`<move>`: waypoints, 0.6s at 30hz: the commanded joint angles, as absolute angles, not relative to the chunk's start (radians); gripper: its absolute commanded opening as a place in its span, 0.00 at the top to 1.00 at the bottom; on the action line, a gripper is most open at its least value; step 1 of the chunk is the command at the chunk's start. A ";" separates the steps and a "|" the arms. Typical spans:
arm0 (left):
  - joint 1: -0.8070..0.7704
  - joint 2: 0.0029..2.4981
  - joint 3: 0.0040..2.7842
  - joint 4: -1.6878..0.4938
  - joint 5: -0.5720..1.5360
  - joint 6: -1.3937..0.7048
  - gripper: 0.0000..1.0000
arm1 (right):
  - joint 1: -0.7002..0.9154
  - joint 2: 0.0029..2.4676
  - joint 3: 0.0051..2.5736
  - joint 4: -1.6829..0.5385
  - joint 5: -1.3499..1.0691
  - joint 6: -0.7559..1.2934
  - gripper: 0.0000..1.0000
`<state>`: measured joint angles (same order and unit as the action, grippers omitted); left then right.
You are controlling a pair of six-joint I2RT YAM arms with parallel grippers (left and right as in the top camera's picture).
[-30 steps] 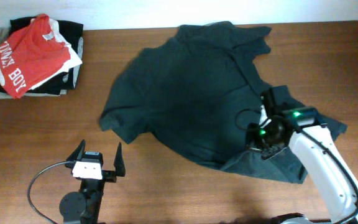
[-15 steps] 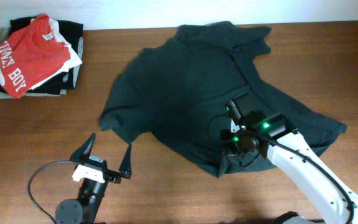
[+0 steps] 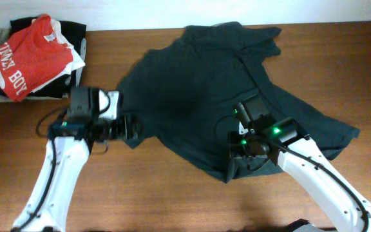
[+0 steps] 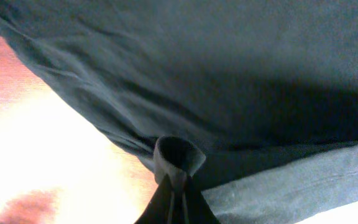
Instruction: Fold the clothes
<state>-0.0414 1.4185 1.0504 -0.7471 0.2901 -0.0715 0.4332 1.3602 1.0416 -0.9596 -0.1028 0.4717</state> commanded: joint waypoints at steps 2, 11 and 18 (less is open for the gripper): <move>-0.092 1.530 1.113 -0.741 0.211 -0.100 0.01 | 0.438 1.347 1.053 -0.952 -0.093 0.480 0.95; -0.091 1.824 1.113 -0.754 0.029 -0.486 0.07 | 0.438 1.348 1.053 -0.953 -0.093 0.480 0.95; -0.091 1.917 1.113 -0.712 0.029 -0.485 0.35 | 0.438 1.348 1.053 -0.954 -0.093 0.480 0.95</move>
